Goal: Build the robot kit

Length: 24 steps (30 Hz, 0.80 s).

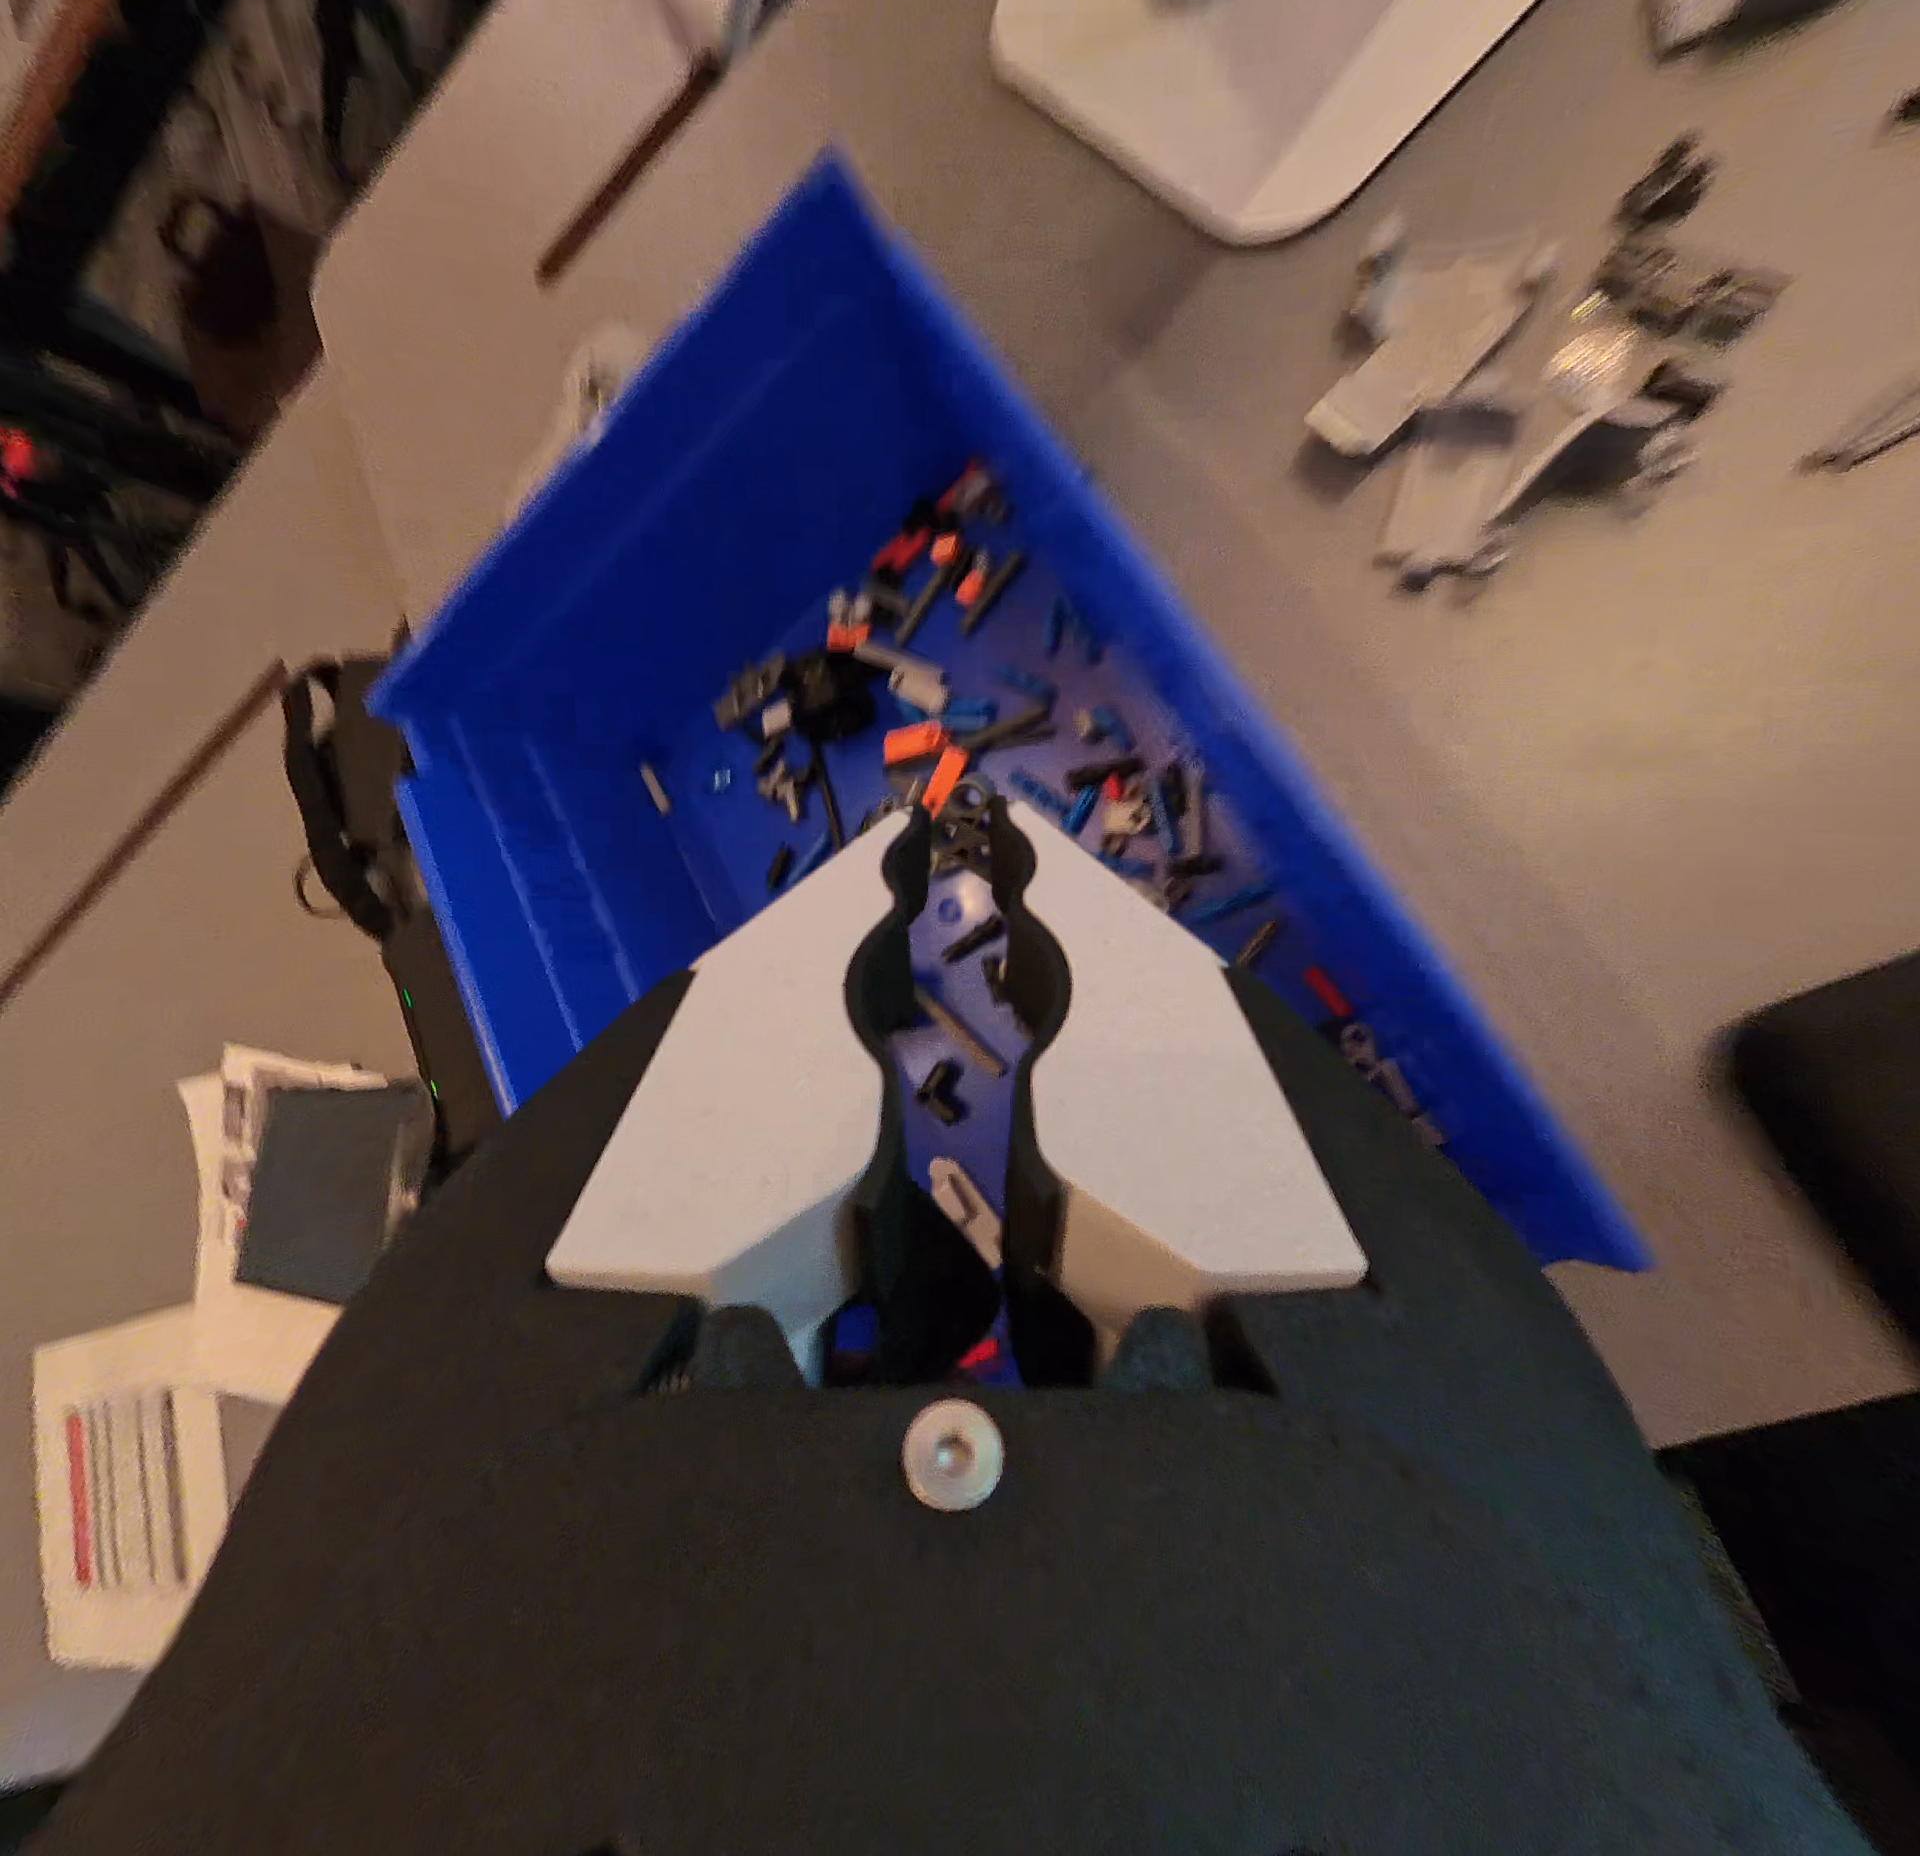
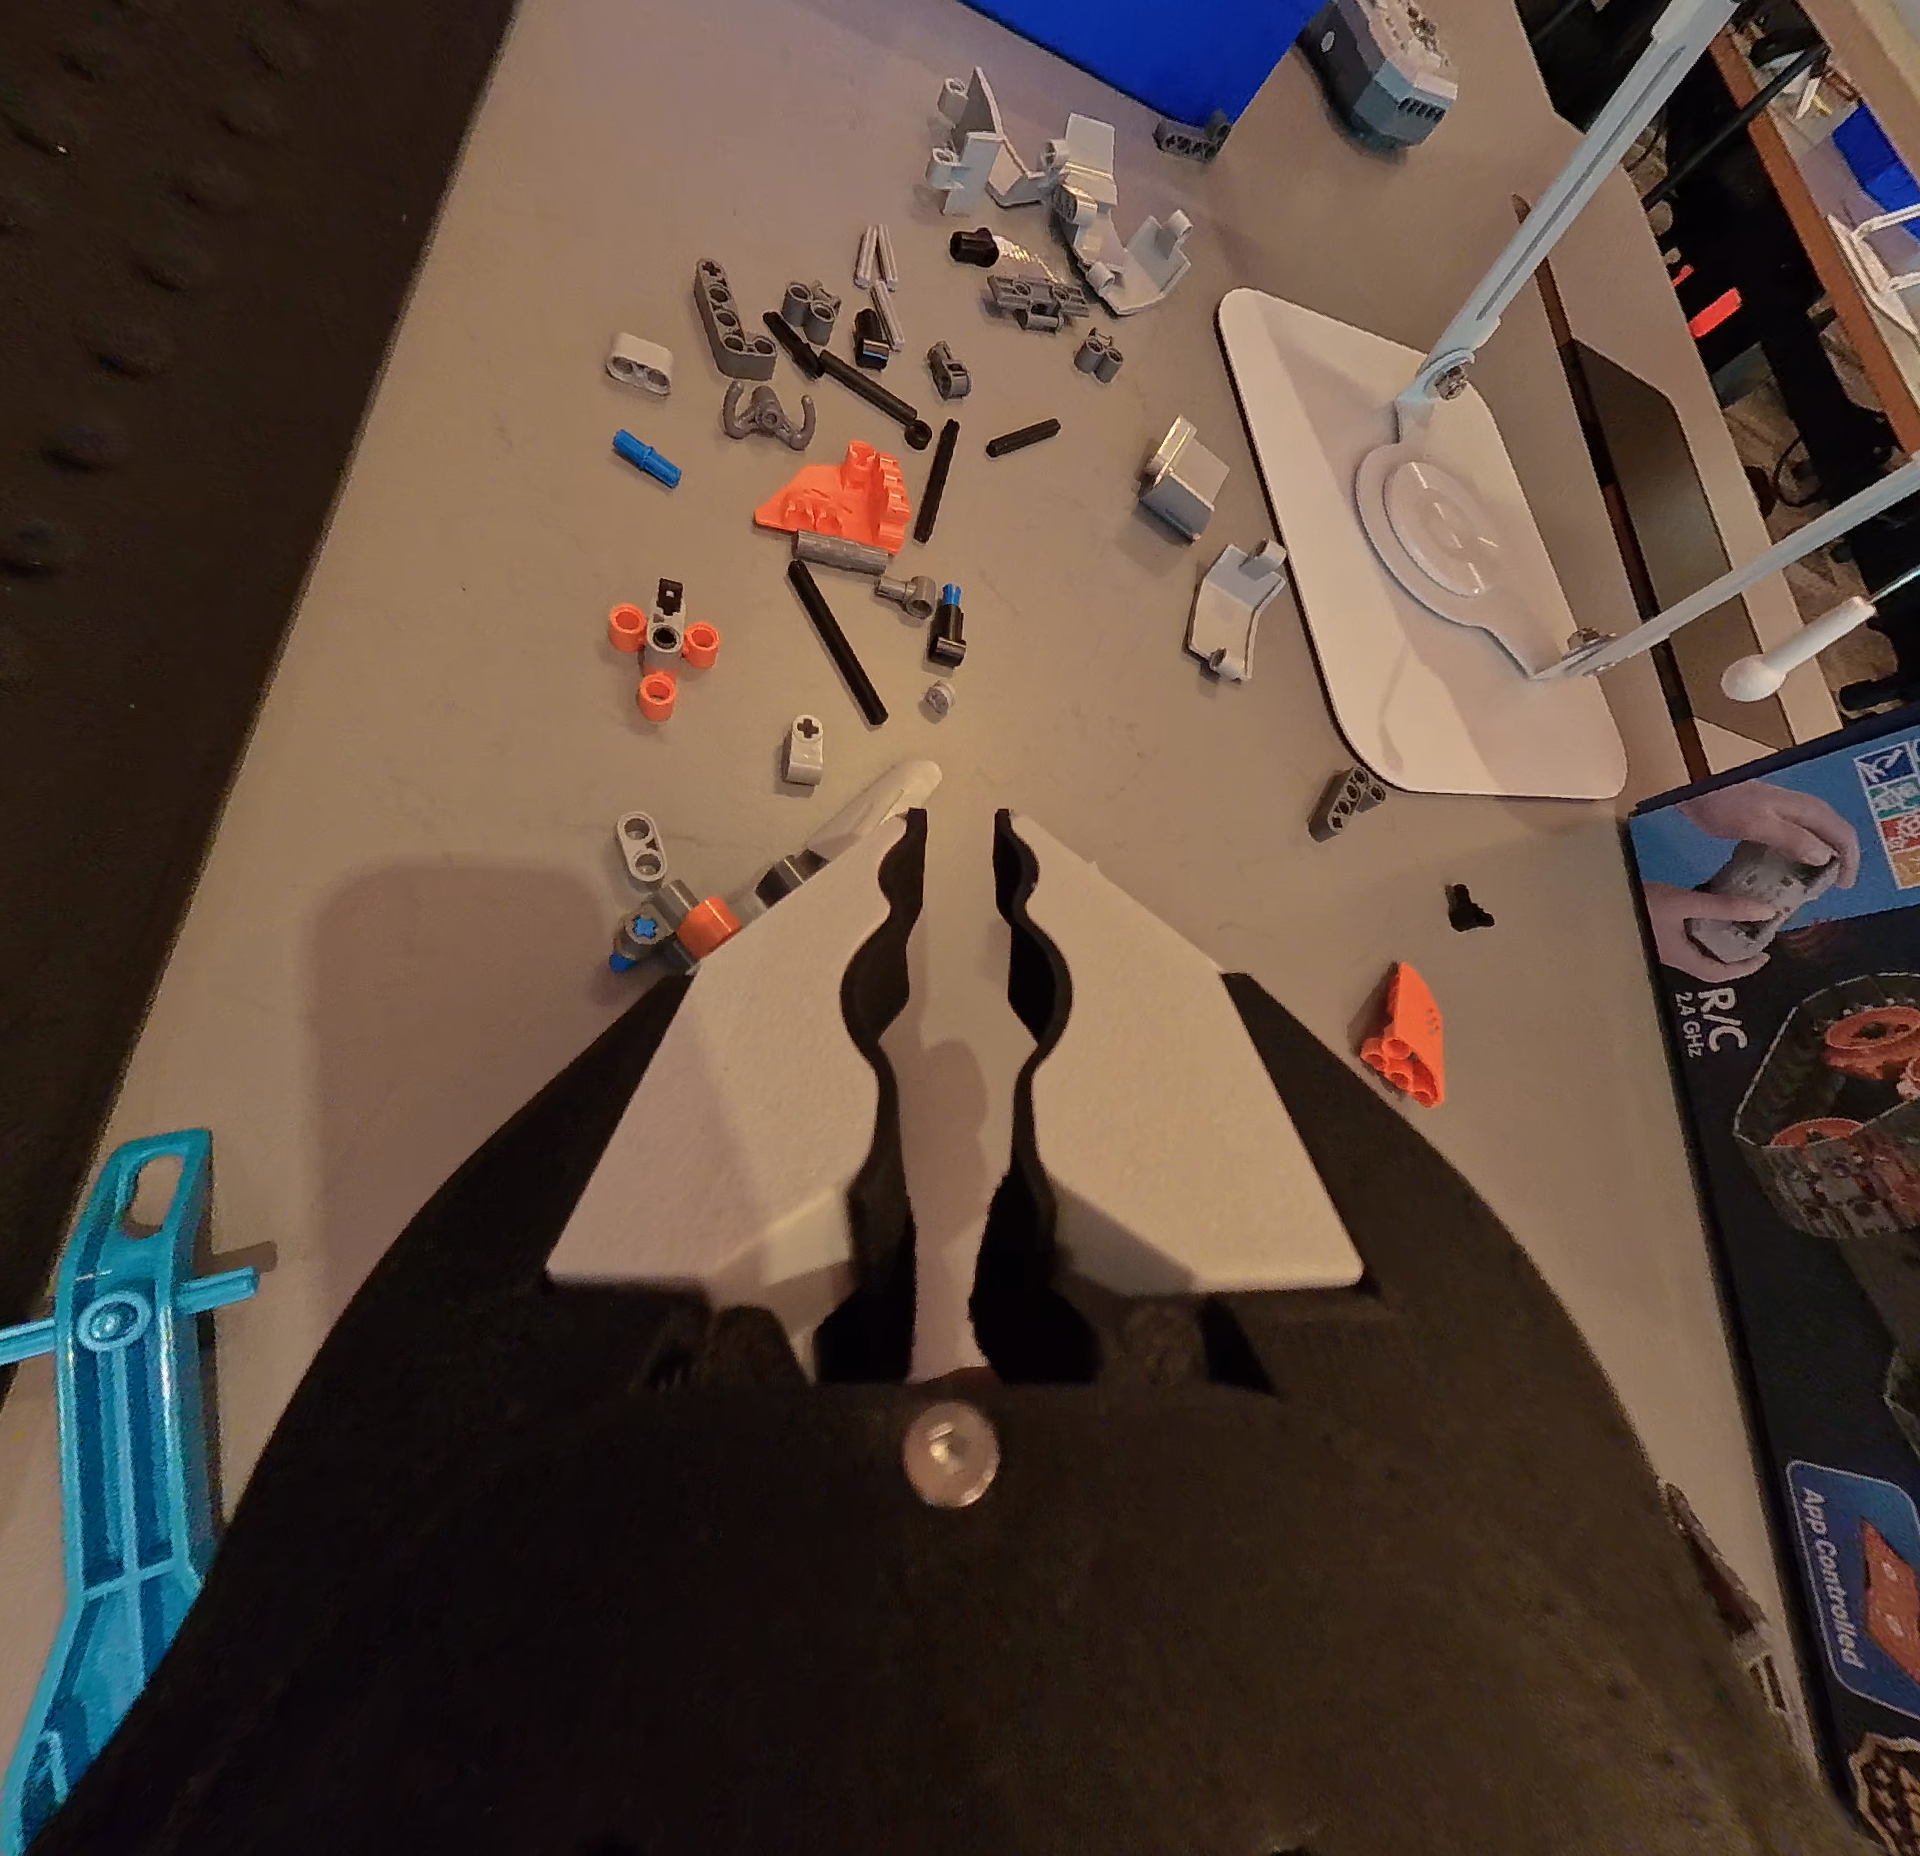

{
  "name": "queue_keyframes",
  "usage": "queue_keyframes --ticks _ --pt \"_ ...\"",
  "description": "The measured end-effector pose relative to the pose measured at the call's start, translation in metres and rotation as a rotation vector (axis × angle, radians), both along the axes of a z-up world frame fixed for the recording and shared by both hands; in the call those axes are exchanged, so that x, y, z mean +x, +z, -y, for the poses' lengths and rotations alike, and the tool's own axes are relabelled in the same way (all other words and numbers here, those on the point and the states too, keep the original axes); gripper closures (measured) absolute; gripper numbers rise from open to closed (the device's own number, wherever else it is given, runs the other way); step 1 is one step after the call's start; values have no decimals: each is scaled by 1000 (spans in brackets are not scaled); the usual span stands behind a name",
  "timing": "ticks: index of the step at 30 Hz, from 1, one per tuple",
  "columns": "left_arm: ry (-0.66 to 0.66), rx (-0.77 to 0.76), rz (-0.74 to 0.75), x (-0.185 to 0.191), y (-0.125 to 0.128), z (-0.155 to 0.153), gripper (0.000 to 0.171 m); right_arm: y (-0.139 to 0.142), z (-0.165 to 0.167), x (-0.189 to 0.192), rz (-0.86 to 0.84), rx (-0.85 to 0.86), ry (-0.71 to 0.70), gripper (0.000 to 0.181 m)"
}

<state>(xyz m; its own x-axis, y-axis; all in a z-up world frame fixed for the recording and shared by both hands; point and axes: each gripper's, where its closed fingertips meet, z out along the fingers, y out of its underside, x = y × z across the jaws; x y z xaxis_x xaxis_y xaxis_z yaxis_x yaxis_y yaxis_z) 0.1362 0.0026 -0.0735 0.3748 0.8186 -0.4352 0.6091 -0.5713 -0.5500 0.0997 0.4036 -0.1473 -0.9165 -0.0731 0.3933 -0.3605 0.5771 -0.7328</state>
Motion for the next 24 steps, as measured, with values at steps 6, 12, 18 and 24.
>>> queue_keyframes --ticks 6,12,18,24 --pt "-316 -3 -26 -4 17 -118 162 3 0 2 -10 -4 3 170" --pt "-567 35 140 8 -44 -214 162 3 0 2 -14 -3 5 170" --pt "-632 23 272 17 -90 -236 162 3 0 3 -14 0 7 170" --pt "-690 21 348 31 -110 -246 160 2 1 4 -12 5 11 170"
